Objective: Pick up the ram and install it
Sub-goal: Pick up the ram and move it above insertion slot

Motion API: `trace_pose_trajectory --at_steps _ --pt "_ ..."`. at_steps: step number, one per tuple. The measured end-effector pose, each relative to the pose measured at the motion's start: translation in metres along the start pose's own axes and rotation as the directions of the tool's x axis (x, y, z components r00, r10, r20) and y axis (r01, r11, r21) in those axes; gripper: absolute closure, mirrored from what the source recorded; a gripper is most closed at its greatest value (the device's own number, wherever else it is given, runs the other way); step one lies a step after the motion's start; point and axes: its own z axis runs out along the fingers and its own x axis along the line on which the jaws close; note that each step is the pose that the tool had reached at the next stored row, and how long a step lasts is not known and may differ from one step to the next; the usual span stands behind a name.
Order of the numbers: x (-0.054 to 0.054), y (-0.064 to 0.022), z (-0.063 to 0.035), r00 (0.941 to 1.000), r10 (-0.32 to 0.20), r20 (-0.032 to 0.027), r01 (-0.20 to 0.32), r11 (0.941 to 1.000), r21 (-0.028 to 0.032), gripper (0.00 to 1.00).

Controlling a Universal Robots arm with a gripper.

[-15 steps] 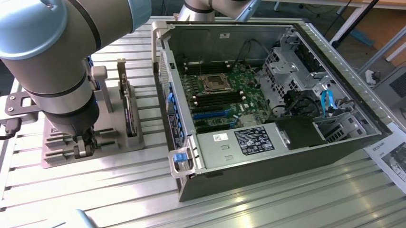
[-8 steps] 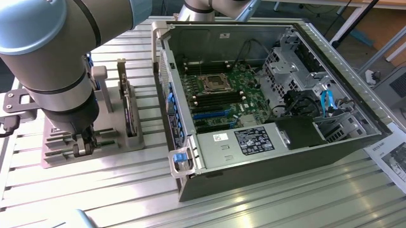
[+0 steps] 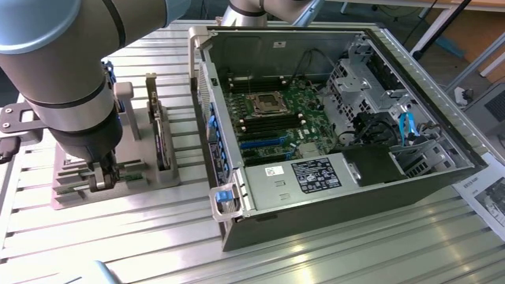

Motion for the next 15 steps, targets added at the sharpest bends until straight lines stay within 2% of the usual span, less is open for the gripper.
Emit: trace_pose_trajectory --at_steps 15 --pt "0.0 -0.0014 -0.0232 1.0 0.01 0.0005 -0.01 1.0 -0.0026 0.88"
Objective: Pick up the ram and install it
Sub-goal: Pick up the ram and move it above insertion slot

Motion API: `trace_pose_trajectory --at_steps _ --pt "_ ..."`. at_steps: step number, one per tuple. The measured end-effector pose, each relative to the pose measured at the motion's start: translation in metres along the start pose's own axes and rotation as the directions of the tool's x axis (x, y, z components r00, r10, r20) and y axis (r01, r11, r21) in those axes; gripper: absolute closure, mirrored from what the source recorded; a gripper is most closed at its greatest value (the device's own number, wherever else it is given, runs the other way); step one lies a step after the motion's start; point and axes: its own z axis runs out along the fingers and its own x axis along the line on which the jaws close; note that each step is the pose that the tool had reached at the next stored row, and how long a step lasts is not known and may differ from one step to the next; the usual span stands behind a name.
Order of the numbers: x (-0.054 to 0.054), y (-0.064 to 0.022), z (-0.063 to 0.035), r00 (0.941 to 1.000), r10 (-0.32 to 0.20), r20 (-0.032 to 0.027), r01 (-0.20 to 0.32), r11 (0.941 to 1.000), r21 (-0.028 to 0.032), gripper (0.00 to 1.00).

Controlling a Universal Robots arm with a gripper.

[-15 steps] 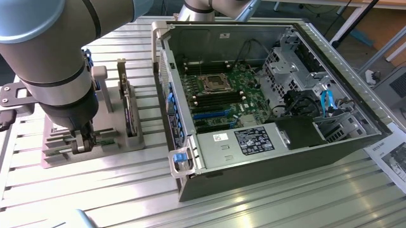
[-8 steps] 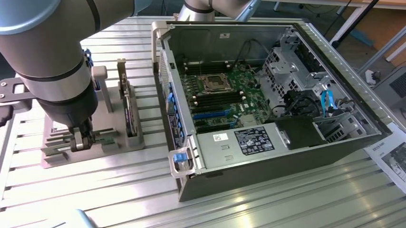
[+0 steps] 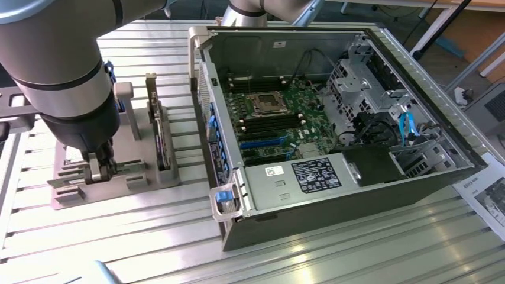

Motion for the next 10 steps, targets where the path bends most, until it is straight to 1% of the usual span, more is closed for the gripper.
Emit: trace_pose_trajectory --at_steps 9,10 --pt "0.0 -0.0005 -0.0204 0.9999 0.011 0.0003 -0.011 0.9999 -0.0001 0.88" --pt "0.0 -0.0006 -0.0241 0.9999 0.012 0.0004 -0.012 0.9999 -0.0002 0.88"
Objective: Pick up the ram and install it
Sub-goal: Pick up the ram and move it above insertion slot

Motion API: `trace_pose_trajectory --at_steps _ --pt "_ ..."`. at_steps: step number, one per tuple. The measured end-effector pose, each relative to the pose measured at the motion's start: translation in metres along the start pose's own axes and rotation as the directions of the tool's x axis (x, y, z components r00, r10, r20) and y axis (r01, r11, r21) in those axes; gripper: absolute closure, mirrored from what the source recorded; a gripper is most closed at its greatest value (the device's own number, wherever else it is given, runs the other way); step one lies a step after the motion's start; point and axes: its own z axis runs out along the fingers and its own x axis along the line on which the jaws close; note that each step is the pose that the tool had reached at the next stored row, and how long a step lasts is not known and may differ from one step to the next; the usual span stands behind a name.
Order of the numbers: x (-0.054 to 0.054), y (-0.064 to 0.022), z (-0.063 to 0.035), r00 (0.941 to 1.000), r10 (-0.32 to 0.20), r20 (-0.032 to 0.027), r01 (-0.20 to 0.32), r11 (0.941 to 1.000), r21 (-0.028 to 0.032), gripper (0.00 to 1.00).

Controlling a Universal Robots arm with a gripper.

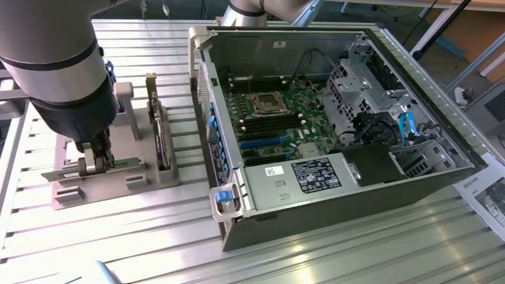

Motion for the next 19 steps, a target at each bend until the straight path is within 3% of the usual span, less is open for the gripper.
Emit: trace_pose_trajectory --at_steps 19 --pt "-0.001 -0.0003 -0.0568 1.0 0.009 0.0003 -0.009 1.0 -0.0002 0.88"
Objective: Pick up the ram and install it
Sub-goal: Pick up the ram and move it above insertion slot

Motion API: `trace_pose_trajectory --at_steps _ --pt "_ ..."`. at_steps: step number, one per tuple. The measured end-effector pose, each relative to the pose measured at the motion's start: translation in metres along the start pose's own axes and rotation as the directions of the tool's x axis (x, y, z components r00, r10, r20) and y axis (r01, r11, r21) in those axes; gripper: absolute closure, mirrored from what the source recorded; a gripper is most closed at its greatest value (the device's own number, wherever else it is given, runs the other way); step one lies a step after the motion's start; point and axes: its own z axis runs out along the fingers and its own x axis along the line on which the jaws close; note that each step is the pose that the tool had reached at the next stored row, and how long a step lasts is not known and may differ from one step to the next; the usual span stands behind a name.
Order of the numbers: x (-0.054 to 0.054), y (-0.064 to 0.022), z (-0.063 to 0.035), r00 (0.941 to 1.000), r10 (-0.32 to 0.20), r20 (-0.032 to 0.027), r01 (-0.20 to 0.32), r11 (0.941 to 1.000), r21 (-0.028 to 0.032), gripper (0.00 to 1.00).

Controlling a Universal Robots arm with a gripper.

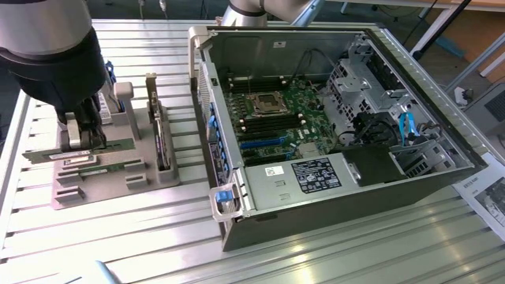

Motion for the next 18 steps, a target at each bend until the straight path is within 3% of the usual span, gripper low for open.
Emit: trace_pose_trajectory --at_steps 18 --pt "-0.001 0.0003 -0.0496 1.0 0.007 0.0003 -0.007 1.0 0.0002 0.88"
